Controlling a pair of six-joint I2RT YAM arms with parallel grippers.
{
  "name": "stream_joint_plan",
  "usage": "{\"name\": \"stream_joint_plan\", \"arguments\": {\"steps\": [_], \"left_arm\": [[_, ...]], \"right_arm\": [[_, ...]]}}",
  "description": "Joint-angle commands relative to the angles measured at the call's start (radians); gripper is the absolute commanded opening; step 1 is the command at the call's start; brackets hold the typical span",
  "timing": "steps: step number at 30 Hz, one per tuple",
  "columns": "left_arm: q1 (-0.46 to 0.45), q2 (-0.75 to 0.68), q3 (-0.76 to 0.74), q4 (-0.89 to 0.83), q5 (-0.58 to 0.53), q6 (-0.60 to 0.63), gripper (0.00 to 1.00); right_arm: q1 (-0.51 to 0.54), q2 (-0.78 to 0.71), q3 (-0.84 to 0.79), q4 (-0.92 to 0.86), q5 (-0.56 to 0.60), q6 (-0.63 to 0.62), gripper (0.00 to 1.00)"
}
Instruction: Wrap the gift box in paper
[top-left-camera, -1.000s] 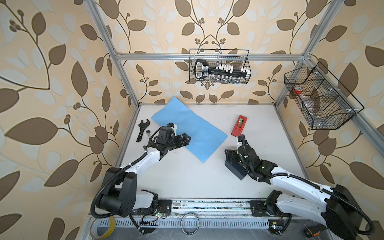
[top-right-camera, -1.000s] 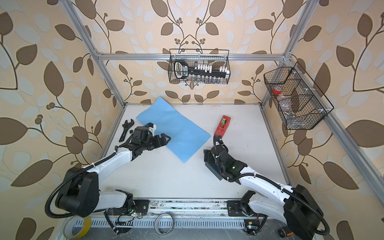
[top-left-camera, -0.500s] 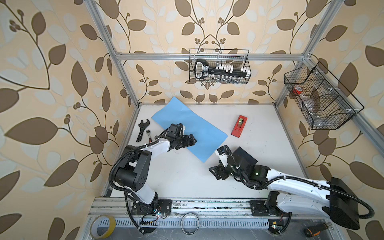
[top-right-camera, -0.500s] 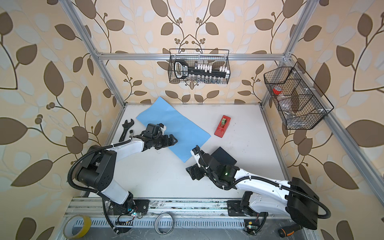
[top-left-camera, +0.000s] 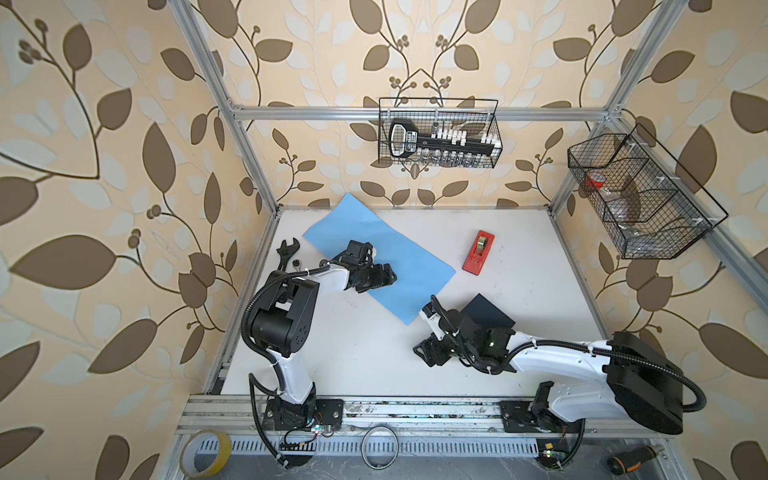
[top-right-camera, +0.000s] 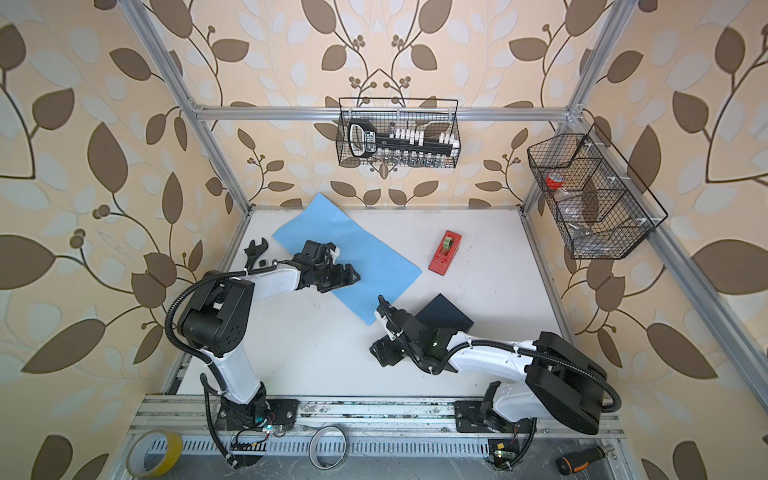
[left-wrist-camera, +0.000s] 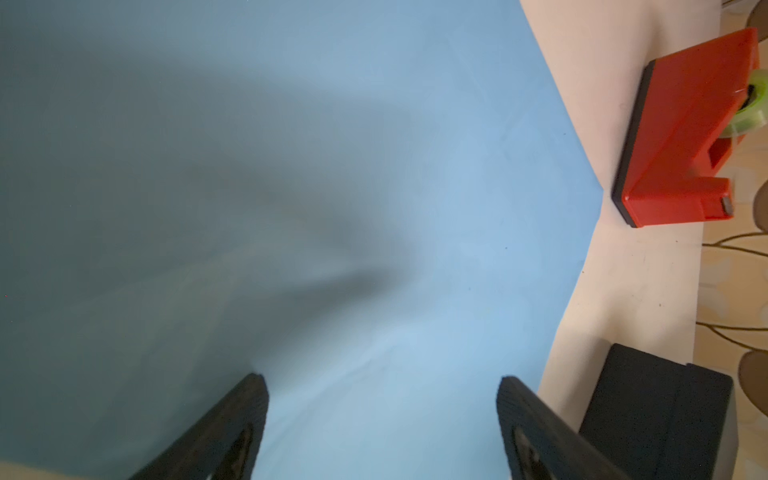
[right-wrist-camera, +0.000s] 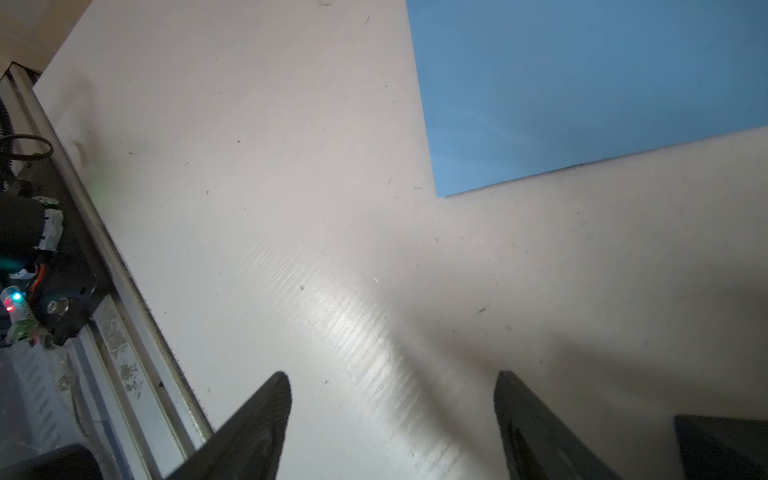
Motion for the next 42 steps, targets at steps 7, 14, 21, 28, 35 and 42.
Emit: {"name": "stream_joint_plan", "arguments": {"steps": [7, 14, 21, 28, 35, 42], "left_arm": [[-0.05, -0.037, -0.139, 0.048, 0.036, -0.054, 0.88], [-0.15, -0.158, -0.284, 0.111, -0.028, -0.146, 0.86], [-0.307, -0.277, -0.428, 0.235, -0.126, -0.329, 0.86], [-0.315, -0.455, -0.398, 0.133, -0.304, -0.283, 0.94], [-0.085, -0.235, -0.168, 0.011, -0.21, -0.16, 0.9], [-0.026, -0.046, -0.05, -0.055, -0.204, -0.107, 0.85]], "right_arm": [[-0.163, -0.058, -0.073, 0.016, -0.04, 0.006, 0.78], [-0.383, -0.147, -0.114, 0.005, -0.091, 0.009, 0.78], [-0.484, -0.128, -0.099, 0.05, -0.13, 0.065, 0.78], [-0.409, -0.056, -0.066, 0.07, -0.015, 0.111, 0.76], [-0.339, 0.064, -0.023, 0.134, 0.007, 0.149, 0.75], [-0.341, 0.175, 0.031, 0.155, -0.004, 0.145, 0.74]]}}
